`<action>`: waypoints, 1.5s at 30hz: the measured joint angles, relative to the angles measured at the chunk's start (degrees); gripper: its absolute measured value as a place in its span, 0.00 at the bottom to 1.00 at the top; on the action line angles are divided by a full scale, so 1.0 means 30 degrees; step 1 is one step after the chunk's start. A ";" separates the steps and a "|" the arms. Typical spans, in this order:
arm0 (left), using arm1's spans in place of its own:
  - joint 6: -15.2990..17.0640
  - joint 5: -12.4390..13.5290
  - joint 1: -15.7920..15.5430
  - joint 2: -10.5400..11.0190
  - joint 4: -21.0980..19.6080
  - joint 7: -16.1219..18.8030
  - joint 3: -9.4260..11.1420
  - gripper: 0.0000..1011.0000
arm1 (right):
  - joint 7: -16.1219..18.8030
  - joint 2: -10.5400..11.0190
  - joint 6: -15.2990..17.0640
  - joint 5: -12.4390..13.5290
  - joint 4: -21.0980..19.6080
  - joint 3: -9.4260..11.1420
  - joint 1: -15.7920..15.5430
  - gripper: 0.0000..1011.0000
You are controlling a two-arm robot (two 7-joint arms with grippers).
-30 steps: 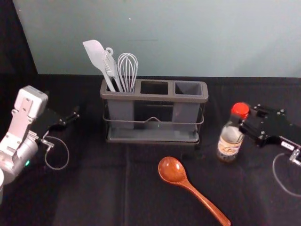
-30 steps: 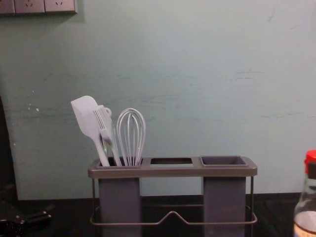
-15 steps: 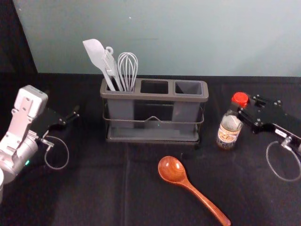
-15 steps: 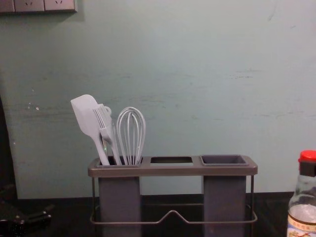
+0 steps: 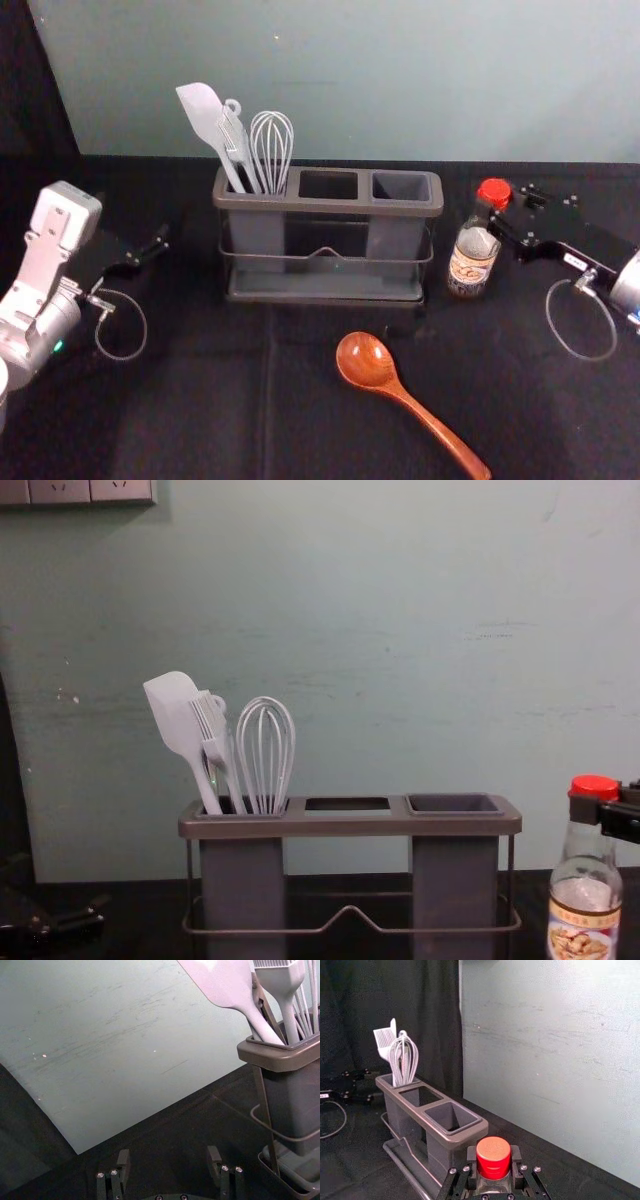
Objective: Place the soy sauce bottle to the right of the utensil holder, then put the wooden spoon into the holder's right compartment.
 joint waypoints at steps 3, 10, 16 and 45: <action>-0.0001 0.0001 0.0000 0.0000 0.0000 0.0000 0.0001 0.99 | 0.0086 -0.0267 0.0172 -0.0066 0.0447 -0.0165 0.0402 0.38; 0.0000 0.0000 0.0000 0.0000 0.0000 0.0000 0.0000 0.99 | 0.0135 -0.0604 0.0518 -0.0083 0.1118 -0.0357 0.0889 0.38; 0.0000 0.0001 0.0000 0.0001 0.0000 0.0001 0.0001 0.99 | 0.0217 -0.0779 0.0654 0.0046 0.1485 -0.0396 0.1115 0.38; 0.0000 0.0000 0.0000 0.0000 0.0000 -0.0001 0.0001 0.99 | 0.0204 -0.0713 0.0645 0.0025 0.1365 -0.0380 0.1047 0.94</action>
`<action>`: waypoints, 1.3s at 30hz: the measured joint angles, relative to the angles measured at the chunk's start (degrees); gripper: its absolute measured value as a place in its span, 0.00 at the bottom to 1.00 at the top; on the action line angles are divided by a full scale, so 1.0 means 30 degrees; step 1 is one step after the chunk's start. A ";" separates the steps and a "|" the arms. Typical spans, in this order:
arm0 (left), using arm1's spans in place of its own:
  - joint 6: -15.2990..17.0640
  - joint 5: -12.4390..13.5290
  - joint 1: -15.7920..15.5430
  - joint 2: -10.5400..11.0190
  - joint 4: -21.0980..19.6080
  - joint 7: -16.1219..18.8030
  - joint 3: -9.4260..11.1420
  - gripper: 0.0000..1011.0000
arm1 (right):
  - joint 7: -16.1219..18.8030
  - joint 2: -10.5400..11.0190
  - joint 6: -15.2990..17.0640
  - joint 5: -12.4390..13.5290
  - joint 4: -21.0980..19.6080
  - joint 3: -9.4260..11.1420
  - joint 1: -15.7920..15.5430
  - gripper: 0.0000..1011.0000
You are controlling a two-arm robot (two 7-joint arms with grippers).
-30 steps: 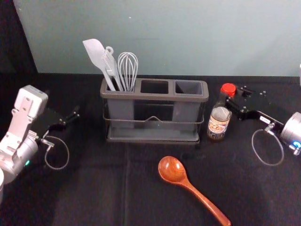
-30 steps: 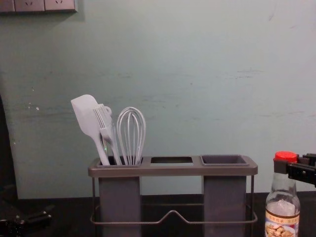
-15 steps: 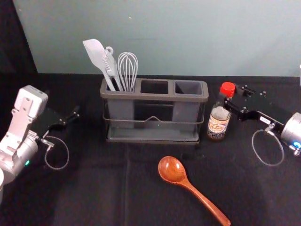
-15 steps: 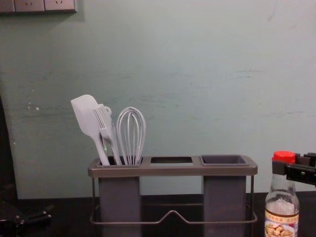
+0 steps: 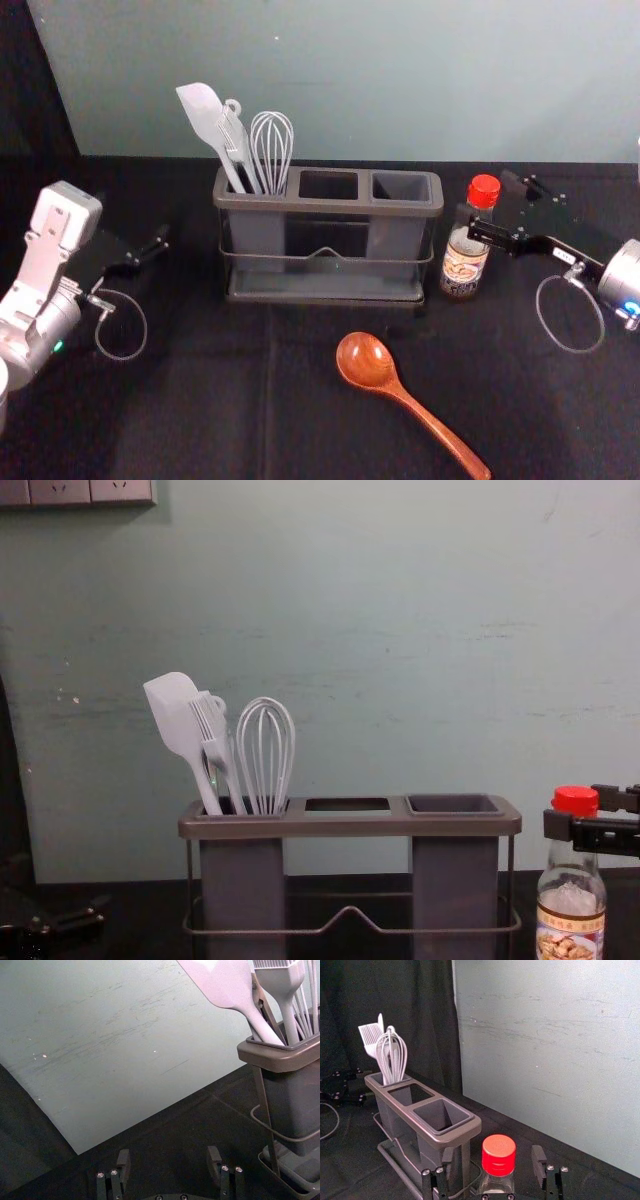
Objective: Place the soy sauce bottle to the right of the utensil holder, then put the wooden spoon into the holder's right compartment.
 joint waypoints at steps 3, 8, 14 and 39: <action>0.0000 -0.0001 0.0001 0.0000 0.0000 0.0000 -0.0001 0.99 | -0.0005 0.0004 -0.0006 0.0000 -0.0005 0.0000 -0.0006 0.99; 0.0000 0.0000 0.0000 0.0000 0.0000 0.0000 -0.0001 0.99 | -0.0019 0.0003 -0.0016 0.0000 -0.0010 0.0000 -0.0006 0.99; 0.0000 0.0000 0.0000 0.0000 0.0000 0.0001 -0.0001 0.99 | -0.0041 0.0011 -0.0025 -0.0011 -0.0022 0.0000 -0.0014 0.99; 0.0000 0.0001 0.0001 0.0000 0.0000 0.0000 -0.0001 0.99 | -0.0118 0.2932 0.1473 0.0953 -0.6955 0.1501 -0.3315 0.99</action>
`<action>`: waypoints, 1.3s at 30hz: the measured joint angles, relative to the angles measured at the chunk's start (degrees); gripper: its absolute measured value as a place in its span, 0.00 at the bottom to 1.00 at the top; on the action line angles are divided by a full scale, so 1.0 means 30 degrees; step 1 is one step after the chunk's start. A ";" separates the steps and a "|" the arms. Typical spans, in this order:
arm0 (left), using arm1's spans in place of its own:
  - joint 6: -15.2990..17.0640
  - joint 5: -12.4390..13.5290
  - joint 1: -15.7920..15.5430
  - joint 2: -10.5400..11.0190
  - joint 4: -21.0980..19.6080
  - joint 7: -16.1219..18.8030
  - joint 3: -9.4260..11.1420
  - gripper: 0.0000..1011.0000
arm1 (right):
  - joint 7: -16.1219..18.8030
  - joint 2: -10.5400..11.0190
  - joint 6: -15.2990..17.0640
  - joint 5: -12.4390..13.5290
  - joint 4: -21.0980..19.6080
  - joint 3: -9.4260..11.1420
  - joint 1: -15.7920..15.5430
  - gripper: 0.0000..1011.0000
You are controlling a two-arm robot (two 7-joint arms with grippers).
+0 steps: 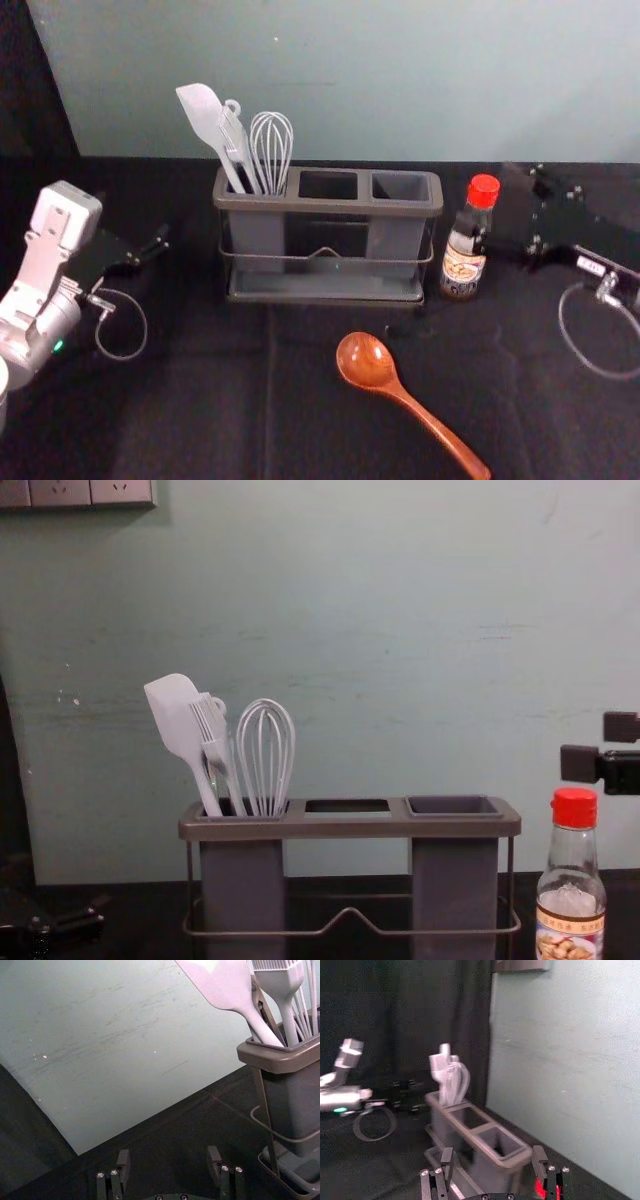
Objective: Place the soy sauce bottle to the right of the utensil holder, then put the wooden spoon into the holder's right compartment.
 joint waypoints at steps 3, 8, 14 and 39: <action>0.0000 -0.0001 -0.0001 0.0001 0.0000 0.0000 0.0001 0.99 | 0.0067 0.0459 0.0597 0.0142 -0.0790 -0.0169 -0.0238 0.99; 0.0000 -0.0001 0.0000 0.0000 0.0000 0.0000 0.0000 0.99 | -0.0035 0.1373 0.2704 -0.0078 -0.2335 -0.1250 -0.0201 0.99; 0.0000 -0.0001 -0.0001 0.0001 0.0001 0.0000 0.0001 0.99 | -0.0253 0.1457 0.5783 -0.0910 -0.2779 -0.3568 0.1284 0.99; 0.0000 -0.0001 -0.0001 0.0000 0.0000 0.0000 0.0000 0.99 | -0.0352 -0.1914 1.1477 -0.5091 0.1031 -0.9221 0.6082 0.99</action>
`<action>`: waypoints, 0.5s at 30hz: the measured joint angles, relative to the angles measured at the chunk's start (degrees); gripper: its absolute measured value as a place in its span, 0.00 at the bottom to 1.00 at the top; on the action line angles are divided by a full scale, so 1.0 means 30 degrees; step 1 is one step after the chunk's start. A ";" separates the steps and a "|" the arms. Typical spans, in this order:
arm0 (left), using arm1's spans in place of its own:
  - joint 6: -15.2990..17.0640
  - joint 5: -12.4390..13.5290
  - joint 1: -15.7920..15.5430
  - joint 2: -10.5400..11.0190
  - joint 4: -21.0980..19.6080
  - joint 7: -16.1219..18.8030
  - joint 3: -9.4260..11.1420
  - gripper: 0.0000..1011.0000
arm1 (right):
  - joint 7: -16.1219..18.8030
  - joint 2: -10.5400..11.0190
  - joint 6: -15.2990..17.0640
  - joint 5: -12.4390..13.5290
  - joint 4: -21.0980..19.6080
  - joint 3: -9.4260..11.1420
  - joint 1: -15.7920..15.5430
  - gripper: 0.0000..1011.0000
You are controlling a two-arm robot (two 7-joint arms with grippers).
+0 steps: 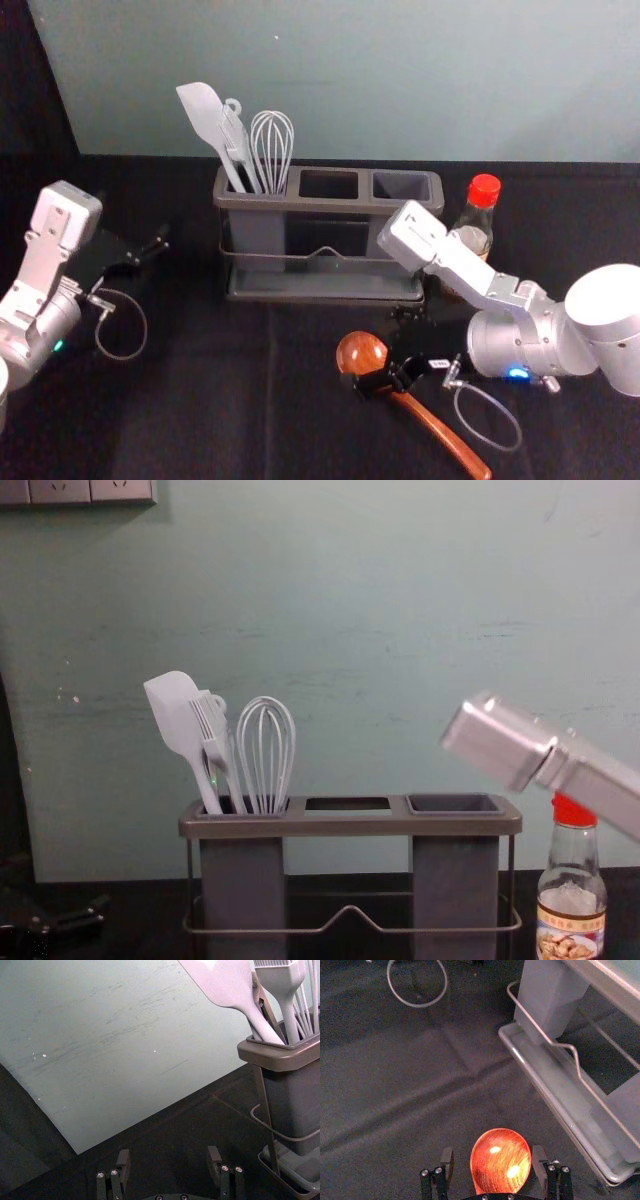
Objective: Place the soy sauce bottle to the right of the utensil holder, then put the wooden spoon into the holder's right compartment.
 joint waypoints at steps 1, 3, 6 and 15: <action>0.0000 0.0001 0.0000 0.0000 0.0000 0.0000 0.0000 0.99 | 0.0023 -0.0100 0.0051 -0.0183 0.0139 -0.0096 0.0018 0.99; 0.0000 0.0000 0.0000 0.0000 0.0000 0.0000 -0.0001 0.99 | 0.0042 -0.0212 0.0100 -0.0388 0.0284 -0.0184 0.0016 0.99; 0.0001 0.0000 0.0000 0.0000 0.0000 0.0001 -0.0001 0.99 | 0.0061 -0.0320 0.0113 -0.0580 0.0427 -0.0205 -0.0038 0.99; 0.0000 0.0000 0.0001 0.0000 0.0000 0.0000 0.0000 0.99 | 0.0072 -0.0672 0.0087 -0.1123 0.0846 -0.0071 -0.0238 0.99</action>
